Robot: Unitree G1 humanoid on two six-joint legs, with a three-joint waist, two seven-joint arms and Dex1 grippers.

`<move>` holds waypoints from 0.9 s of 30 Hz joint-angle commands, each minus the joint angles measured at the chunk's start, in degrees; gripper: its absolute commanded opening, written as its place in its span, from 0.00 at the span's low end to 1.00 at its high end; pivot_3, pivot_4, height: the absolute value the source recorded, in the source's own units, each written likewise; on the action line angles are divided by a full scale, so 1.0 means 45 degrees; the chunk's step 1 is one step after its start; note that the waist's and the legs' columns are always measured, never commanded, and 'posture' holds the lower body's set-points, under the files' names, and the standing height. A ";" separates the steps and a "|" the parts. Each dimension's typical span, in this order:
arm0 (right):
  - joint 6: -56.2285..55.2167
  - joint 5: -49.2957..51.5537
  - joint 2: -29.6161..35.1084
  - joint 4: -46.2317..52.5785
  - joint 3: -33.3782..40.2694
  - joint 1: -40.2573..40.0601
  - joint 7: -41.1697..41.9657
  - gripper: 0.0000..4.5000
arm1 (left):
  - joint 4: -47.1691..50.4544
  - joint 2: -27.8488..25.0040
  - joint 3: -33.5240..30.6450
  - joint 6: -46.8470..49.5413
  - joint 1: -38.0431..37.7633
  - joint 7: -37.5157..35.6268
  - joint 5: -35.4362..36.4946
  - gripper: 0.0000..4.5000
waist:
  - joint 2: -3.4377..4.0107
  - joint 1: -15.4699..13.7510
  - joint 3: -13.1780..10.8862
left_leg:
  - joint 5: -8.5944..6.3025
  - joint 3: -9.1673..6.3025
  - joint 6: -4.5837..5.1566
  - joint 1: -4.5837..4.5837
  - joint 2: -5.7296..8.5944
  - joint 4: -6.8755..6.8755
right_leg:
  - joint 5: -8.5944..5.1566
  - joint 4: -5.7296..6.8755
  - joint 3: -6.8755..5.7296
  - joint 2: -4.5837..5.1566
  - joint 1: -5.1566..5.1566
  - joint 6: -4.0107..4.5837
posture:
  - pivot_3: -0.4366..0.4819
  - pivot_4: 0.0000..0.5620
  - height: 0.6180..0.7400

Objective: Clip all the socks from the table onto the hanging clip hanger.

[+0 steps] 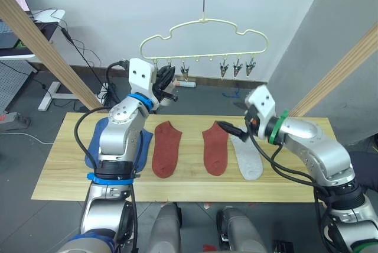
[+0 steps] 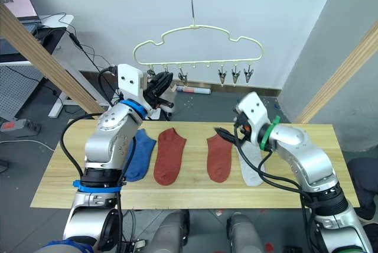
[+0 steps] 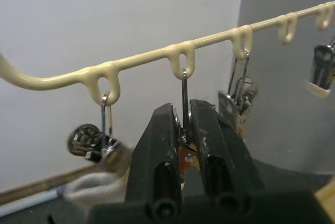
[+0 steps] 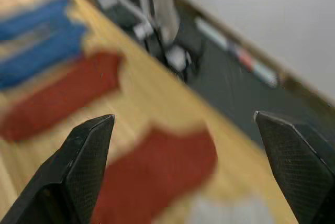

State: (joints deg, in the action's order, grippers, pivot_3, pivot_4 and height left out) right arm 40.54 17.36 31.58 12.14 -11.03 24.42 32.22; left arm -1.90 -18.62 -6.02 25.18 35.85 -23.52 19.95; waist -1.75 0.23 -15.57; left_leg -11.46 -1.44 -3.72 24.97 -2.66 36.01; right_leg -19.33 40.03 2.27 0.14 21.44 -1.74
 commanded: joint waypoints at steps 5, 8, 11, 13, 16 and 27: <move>-0.1385 -0.2095 -0.0397 -0.4137 -0.1148 0.0370 0.0100 1.00 | 0.1222 -0.1382 -0.0289 0.2418 0.0284 -0.1083 0.1144 0.02 | 0.0001 0.0092 0.0000 | 0.0001 0.0001 -0.0003 -0.0011 0.0001 -0.0007 | 0.0000 0.0003 0.0002 -0.0022 0.0002 0.0000 | 0.52 0.45 1.00; -0.1659 -0.2534 -0.0819 -0.5466 -0.1141 0.0529 0.0057 1.00 | 0.1383 -0.1516 -0.0354 0.2613 0.0191 -0.1117 0.1241 0.02 | 0.0001 0.0082 0.0000 | 0.0002 0.0003 -0.0004 -0.0011 -0.0001 -0.0007 | 0.0000 0.0002 0.0004 -0.0022 0.0001 0.0000 | 0.54 0.45 1.00; -0.2090 -0.3021 -0.0924 -0.6103 -0.1334 0.0441 0.0253 1.00 | 0.1621 -0.1438 -0.0443 0.2640 0.0098 -0.0965 0.1301 0.02 | 0.0001 0.0018 0.0000 | 0.0003 0.0004 -0.0006 -0.0009 -0.0001 -0.0004 | 0.0000 -0.0003 0.0006 -0.0009 -0.0003 0.0000 | 0.55 0.46 1.00; -0.2197 -0.3103 -0.1007 -0.6224 -0.1345 0.0300 0.0394 1.00 | 0.1816 -0.1407 -0.0458 0.2733 0.0010 -0.0896 0.1376 0.02 | 0.0001 -0.0003 0.0000 | 0.0003 0.0005 -0.0006 -0.0008 -0.0002 -0.0003 | 0.0000 -0.0003 0.0008 -0.0001 -0.0004 0.0000 | 0.55 0.46 1.00; -0.3125 -0.3744 -0.0848 -0.6691 -0.1720 -0.0097 0.0578 0.88 | 0.2129 -0.1375 -0.0464 0.2891 -0.0166 -0.0819 0.1486 0.02 | 0.0001 -0.0006 0.0000 | 0.0003 0.0001 -0.0007 -0.0010 -0.0002 -0.0003 | 0.0000 -0.0001 0.0005 -0.0002 -0.0007 0.0000 | 0.56 0.45 1.00; -0.3974 -0.3851 -0.0867 -0.5995 -0.1062 -0.0841 0.0796 0.03 | 0.2355 -0.1289 -0.0671 0.3597 -0.0132 -0.0565 0.1979 0.02 | 0.0000 -0.0020 0.0001 | 0.0003 -0.0012 -0.0006 -0.0037 0.0000 0.0010 | 0.0004 0.0005 0.0002 -0.0007 -0.0048 -0.0007 | 0.56 0.45 1.00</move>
State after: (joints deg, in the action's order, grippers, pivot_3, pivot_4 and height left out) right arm 22.62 0.27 27.23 -16.27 -16.47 22.26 35.06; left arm 6.54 -24.70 -7.29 40.10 34.86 -26.55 27.28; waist -1.75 0.14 -15.56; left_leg -11.44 -1.51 -3.75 24.81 -2.66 36.06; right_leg -19.31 40.06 2.27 0.11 21.22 -1.77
